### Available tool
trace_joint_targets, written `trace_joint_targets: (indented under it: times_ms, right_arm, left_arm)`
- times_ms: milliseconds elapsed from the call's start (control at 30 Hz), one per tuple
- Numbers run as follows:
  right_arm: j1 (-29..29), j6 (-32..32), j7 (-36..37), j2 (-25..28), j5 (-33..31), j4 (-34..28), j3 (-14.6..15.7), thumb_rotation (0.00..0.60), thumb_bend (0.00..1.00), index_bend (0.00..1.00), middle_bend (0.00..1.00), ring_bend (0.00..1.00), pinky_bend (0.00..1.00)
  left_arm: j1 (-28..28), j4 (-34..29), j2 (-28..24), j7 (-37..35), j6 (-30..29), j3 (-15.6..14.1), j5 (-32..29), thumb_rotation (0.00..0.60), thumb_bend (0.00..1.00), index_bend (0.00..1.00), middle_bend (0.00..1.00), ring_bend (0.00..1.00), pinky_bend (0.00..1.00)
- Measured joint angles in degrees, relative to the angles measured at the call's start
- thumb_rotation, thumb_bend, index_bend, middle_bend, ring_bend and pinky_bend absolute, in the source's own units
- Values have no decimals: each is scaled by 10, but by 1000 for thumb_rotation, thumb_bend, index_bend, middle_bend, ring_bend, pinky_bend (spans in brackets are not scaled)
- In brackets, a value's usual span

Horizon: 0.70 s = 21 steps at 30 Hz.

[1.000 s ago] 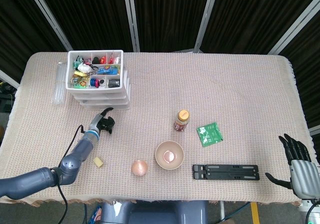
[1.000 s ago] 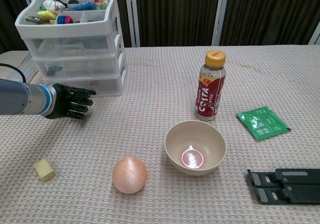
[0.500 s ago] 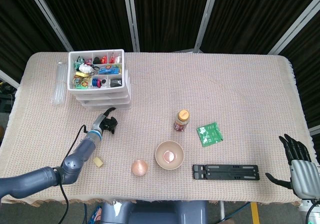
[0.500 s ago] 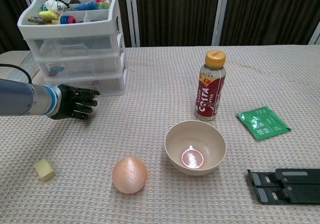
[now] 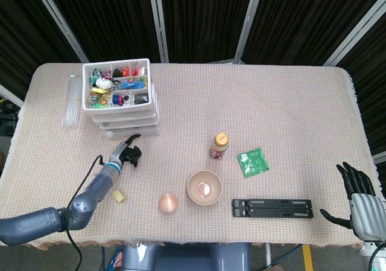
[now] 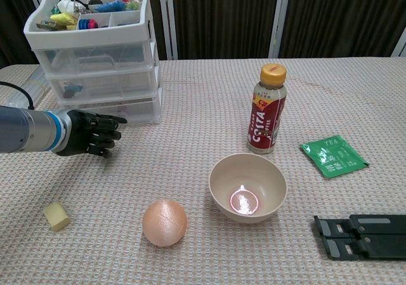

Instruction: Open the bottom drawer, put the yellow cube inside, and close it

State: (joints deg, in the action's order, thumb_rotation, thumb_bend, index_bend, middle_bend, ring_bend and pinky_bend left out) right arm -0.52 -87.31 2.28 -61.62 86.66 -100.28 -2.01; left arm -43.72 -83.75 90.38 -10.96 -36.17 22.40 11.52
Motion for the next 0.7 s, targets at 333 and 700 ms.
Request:
trace_joint_targets:
  times_ms: [333,700]
  right_arm:
    - [1,0,1,0,1,2,-1,600,0,54,0,0,0]
    - [0,-1,-7,-2,0,0,-2,600,0,54,0,0,0]
  left_arm:
    - [39,-83,-28,-6,-29,-27,58,600,1000,163,937,883,715]
    - [73,-135,-50,71,-149,-86,229,600,1000,135,941,886,717]
